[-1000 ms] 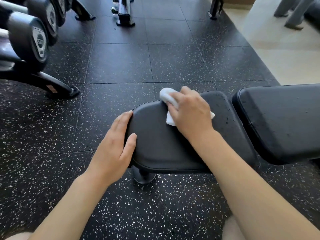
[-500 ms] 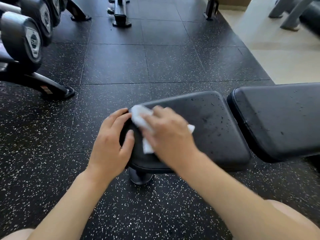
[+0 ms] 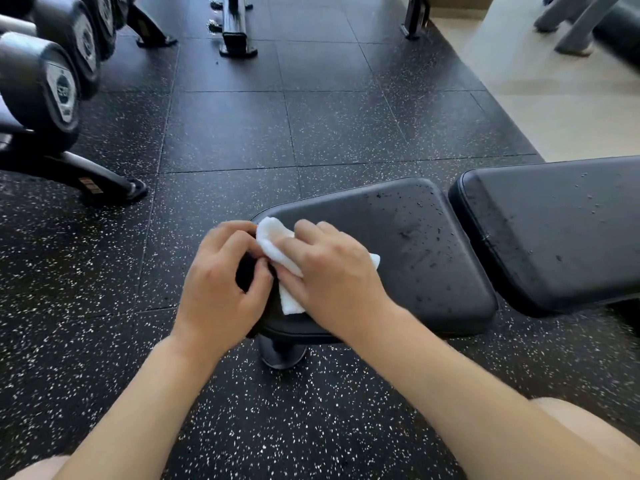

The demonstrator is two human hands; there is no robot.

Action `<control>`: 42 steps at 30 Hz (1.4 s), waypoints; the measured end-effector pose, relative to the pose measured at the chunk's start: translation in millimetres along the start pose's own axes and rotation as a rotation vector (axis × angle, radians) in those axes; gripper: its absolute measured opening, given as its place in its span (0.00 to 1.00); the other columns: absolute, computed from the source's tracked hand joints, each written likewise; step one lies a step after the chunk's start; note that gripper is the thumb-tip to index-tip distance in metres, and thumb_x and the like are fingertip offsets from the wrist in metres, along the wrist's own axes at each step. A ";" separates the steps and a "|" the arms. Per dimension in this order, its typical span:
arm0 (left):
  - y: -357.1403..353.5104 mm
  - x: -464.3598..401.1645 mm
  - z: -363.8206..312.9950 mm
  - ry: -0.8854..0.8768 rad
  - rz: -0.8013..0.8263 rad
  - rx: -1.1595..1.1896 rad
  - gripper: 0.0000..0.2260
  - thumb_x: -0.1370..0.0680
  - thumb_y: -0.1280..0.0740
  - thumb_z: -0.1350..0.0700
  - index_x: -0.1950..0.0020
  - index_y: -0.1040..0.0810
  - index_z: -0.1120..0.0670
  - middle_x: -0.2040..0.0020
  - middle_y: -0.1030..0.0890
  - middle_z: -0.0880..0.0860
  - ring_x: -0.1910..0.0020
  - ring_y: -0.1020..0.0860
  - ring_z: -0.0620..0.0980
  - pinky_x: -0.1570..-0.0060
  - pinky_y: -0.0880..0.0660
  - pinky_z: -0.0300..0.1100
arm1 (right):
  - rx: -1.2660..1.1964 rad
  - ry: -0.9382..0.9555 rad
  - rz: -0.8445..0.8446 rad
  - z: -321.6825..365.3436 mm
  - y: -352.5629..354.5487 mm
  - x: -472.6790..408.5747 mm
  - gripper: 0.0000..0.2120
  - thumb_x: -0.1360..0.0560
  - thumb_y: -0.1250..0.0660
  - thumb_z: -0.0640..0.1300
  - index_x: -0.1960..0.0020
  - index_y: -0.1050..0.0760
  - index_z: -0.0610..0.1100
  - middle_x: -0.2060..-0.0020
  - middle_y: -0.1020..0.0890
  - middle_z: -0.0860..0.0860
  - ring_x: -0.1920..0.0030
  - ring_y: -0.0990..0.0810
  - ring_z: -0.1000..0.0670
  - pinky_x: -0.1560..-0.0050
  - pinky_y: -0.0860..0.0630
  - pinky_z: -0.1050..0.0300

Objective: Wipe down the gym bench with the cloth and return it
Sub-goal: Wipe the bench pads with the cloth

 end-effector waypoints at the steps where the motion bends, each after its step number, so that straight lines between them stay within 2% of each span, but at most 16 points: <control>1: -0.1 -2.0 -2.1 -0.016 0.003 -0.007 0.03 0.24 0.33 0.60 0.52 0.20 0.58 0.40 0.20 0.52 0.38 0.23 0.54 0.33 0.33 0.37 | 0.029 -0.021 -0.008 -11.6 1.6 -3.1 0.12 0.23 0.37 0.53 0.50 0.19 0.48 0.59 0.23 0.50 0.58 0.23 0.45 0.61 0.27 0.50; 5: -13.7 -3.9 -15.8 -0.143 0.134 -0.081 0.10 0.23 0.32 0.56 0.44 0.17 0.56 0.35 0.20 0.51 0.32 0.25 0.53 0.26 0.34 0.52 | 0.122 -0.342 -0.091 -93.4 21.2 -13.3 0.10 0.21 0.33 0.53 0.49 0.18 0.47 0.57 0.22 0.48 0.54 0.20 0.41 0.58 0.26 0.49; 7: -19.0 -5.7 -18.1 -0.154 0.173 -0.101 0.12 0.23 0.33 0.54 0.41 0.17 0.53 0.33 0.20 0.49 0.30 0.25 0.51 0.24 0.35 0.58 | 0.131 -0.388 -0.098 -95.5 24.3 -13.7 0.10 0.21 0.32 0.52 0.49 0.19 0.47 0.57 0.22 0.48 0.54 0.20 0.41 0.58 0.25 0.49; 12: -18.3 -20.7 -17.1 -0.097 0.040 0.002 0.07 0.23 0.33 0.58 0.52 0.15 0.55 0.44 0.16 0.48 0.40 0.20 0.50 0.35 0.26 0.52 | 0.042 -0.106 -0.013 -40.6 5.4 -7.5 0.09 0.26 0.27 0.50 0.51 0.19 0.46 0.60 0.23 0.50 0.59 0.23 0.45 0.63 0.27 0.51; 14: -22.5 -23.7 -21.5 -0.107 0.062 -0.030 0.07 0.23 0.32 0.56 0.51 0.15 0.54 0.43 0.17 0.47 0.41 0.21 0.50 0.35 0.26 0.53 | 0.085 -0.203 -0.034 -72.4 12.3 -12.6 0.09 0.23 0.31 0.53 0.49 0.18 0.48 0.58 0.23 0.51 0.56 0.22 0.45 0.60 0.27 0.51; 16: -27.6 -24.1 -26.0 -0.119 0.123 -0.090 0.09 0.23 0.33 0.52 0.47 0.15 0.52 0.40 0.19 0.46 0.38 0.22 0.51 0.32 0.28 0.56 | 0.139 -0.395 -0.052 -117.0 23.3 -14.2 0.11 0.20 0.34 0.54 0.46 0.19 0.49 0.55 0.23 0.49 0.51 0.21 0.43 0.56 0.27 0.50; 18: -30.2 -24.1 -28.8 -0.119 0.169 -0.140 0.12 0.23 0.33 0.50 0.43 0.16 0.50 0.36 0.20 0.45 0.36 0.23 0.51 0.31 0.30 0.61 | 0.165 -0.485 -0.058 -136.7 27.8 -14.7 0.11 0.18 0.37 0.54 0.43 0.21 0.49 0.53 0.23 0.49 0.49 0.21 0.42 0.53 0.27 0.48; 20: -30.2 -24.6 -30.6 -0.109 0.177 -0.138 0.13 0.23 0.33 0.50 0.42 0.15 0.50 0.35 0.20 0.44 0.35 0.23 0.50 0.30 0.30 0.62 | 0.231 -0.401 -0.057 -109.6 21.9 -20.0 0.10 0.18 0.39 0.53 0.42 0.24 0.50 0.52 0.23 0.49 0.50 0.21 0.43 0.55 0.26 0.49; 24: -29.2 -25.4 -30.3 -0.102 0.155 -0.114 0.12 0.23 0.33 0.52 0.43 0.15 0.51 0.36 0.19 0.45 0.35 0.23 0.50 0.31 0.30 0.61 | 0.118 -0.242 -0.058 -65.0 8.0 -17.7 0.07 0.24 0.30 0.50 0.51 0.21 0.47 0.60 0.22 0.49 0.59 0.21 0.45 0.64 0.26 0.52; 28: -27.7 -23.9 -29.6 -0.095 0.157 -0.107 0.12 0.23 0.33 0.53 0.42 0.14 0.50 0.35 0.19 0.44 0.35 0.23 0.49 0.30 0.30 0.61 | 0.173 -0.488 -0.062 -135.3 27.0 -16.5 0.10 0.19 0.35 0.52 0.46 0.20 0.48 0.55 0.23 0.47 0.52 0.20 0.40 0.58 0.29 0.50; 30: -27.0 -23.1 -29.4 -0.096 0.154 -0.098 0.13 0.23 0.33 0.53 0.42 0.14 0.50 0.35 0.19 0.44 0.35 0.23 0.49 0.29 0.30 0.61 | 0.217 -0.518 -0.096 -140.1 29.9 -14.1 0.10 0.19 0.37 0.52 0.44 0.22 0.48 0.55 0.24 0.47 0.51 0.21 0.40 0.58 0.30 0.50; 32: -27.8 -24.3 -28.8 -0.100 0.144 -0.094 0.13 0.23 0.34 0.53 0.42 0.14 0.51 0.35 0.19 0.45 0.35 0.22 0.50 0.30 0.30 0.61 | 0.257 -0.378 -0.087 -103.8 19.5 -16.9 0.09 0.20 0.37 0.51 0.43 0.23 0.50 0.55 0.23 0.49 0.54 0.21 0.42 0.60 0.28 0.50; 34: -28.3 -24.8 -28.7 -0.112 0.129 -0.091 0.13 0.24 0.34 0.54 0.43 0.14 0.52 0.36 0.18 0.46 0.36 0.22 0.52 0.31 0.29 0.60 | 0.161 -0.228 -0.041 -59.9 6.9 -14.1 0.10 0.22 0.36 0.51 0.44 0.22 0.49 0.57 0.22 0.50 0.57 0.22 0.44 0.62 0.28 0.51; 36: -27.8 -24.7 -28.9 -0.135 0.120 -0.086 0.13 0.25 0.33 0.56 0.44 0.14 0.54 0.37 0.18 0.48 0.37 0.21 0.52 0.32 0.28 0.59 | 0.110 -0.172 -0.022 -59.1 8.5 -8.1 0.11 0.22 0.35 0.53 0.45 0.19 0.49 0.58 0.23 0.50 0.57 0.22 0.45 0.61 0.27 0.51; 40: -26.5 -22.2 -27.2 -0.138 0.122 -0.082 0.12 0.24 0.33 0.56 0.45 0.13 0.53 0.37 0.18 0.48 0.37 0.21 0.53 0.31 0.29 0.59 | 0.141 -0.500 -0.066 -143.1 31.4 0.0 0.12 0.19 0.36 0.53 0.42 0.18 0.49 0.54 0.23 0.49 0.50 0.21 0.42 0.57 0.32 0.51; 42: -25.6 -19.3 -26.1 -0.140 0.101 -0.067 0.12 0.24 0.33 0.57 0.46 0.13 0.53 0.38 0.17 0.48 0.38 0.21 0.52 0.30 0.29 0.58 | 0.219 -0.476 -0.083 -136.8 33.0 2.2 0.12 0.19 0.38 0.52 0.41 0.21 0.49 0.55 0.24 0.48 0.52 0.21 0.41 0.58 0.31 0.50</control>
Point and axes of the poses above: each hand's wrist, its own x-axis away from the middle knuckle, its own y-axis out of the back of the hand, z = x × y, the point moved 2 cm from there along -x, towards the middle knuckle
